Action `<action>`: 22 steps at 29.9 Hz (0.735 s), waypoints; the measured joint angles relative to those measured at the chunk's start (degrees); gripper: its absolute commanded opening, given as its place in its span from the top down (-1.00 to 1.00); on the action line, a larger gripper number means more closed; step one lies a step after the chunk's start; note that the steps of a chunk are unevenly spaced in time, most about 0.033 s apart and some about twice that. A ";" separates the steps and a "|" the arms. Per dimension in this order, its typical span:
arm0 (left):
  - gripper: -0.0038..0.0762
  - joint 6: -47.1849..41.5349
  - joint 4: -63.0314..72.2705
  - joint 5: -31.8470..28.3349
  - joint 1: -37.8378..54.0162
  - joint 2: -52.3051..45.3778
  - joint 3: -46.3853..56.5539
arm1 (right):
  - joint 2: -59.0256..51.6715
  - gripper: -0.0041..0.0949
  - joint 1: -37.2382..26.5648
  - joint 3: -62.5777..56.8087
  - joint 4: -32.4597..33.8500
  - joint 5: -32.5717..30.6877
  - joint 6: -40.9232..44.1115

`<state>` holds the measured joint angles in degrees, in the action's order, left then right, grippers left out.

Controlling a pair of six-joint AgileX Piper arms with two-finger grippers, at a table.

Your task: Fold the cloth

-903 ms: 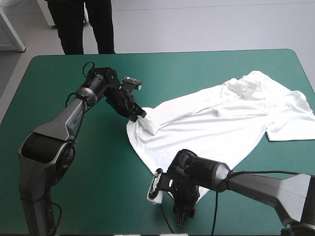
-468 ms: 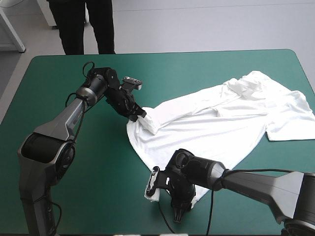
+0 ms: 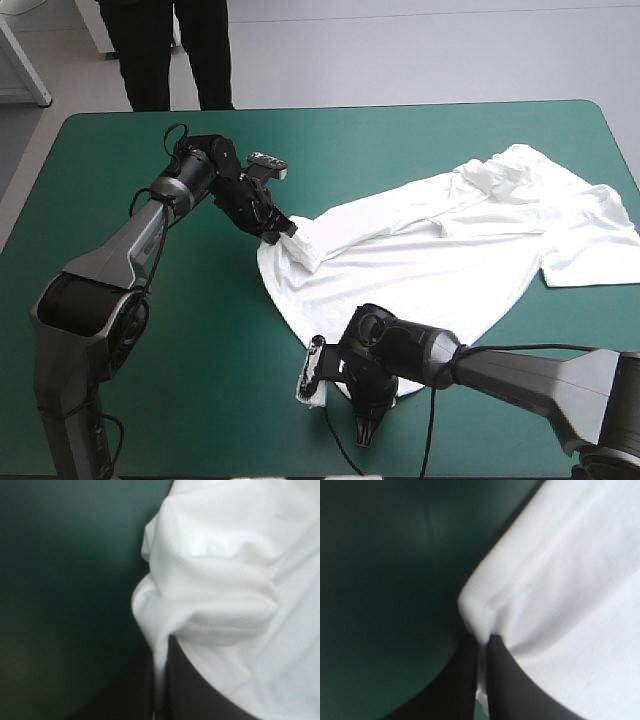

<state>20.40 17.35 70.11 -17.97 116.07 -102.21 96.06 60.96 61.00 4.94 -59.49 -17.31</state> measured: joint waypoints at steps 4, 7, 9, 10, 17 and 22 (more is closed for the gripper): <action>0.96 0.00 0.04 0.05 0.00 -2.84 0.00 | 0.06 0.95 0.21 1.34 1.73 -2.01 2.26; 0.96 -0.06 -0.22 0.15 0.00 -5.95 0.00 | -0.26 0.95 0.46 2.75 6.94 -5.54 5.10; 0.96 -0.37 -1.46 0.40 0.00 -8.67 0.00 | -1.41 0.95 -0.61 3.64 12.22 -8.08 7.47; 0.96 -0.69 -2.14 0.44 0.00 -10.39 0.00 | -3.03 0.95 -1.40 4.62 13.91 -8.57 8.85; 0.96 -1.78 -4.74 1.24 0.00 -24.57 -0.03 | -19.87 0.95 -10.48 16.15 18.03 -10.32 13.75; 0.96 -1.78 -4.80 2.09 0.00 -34.40 -5.21 | -28.76 0.95 -13.36 28.32 21.48 -12.08 14.03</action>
<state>18.62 12.56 72.20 -17.97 81.67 -107.42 67.30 47.60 89.32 26.42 -71.57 -3.28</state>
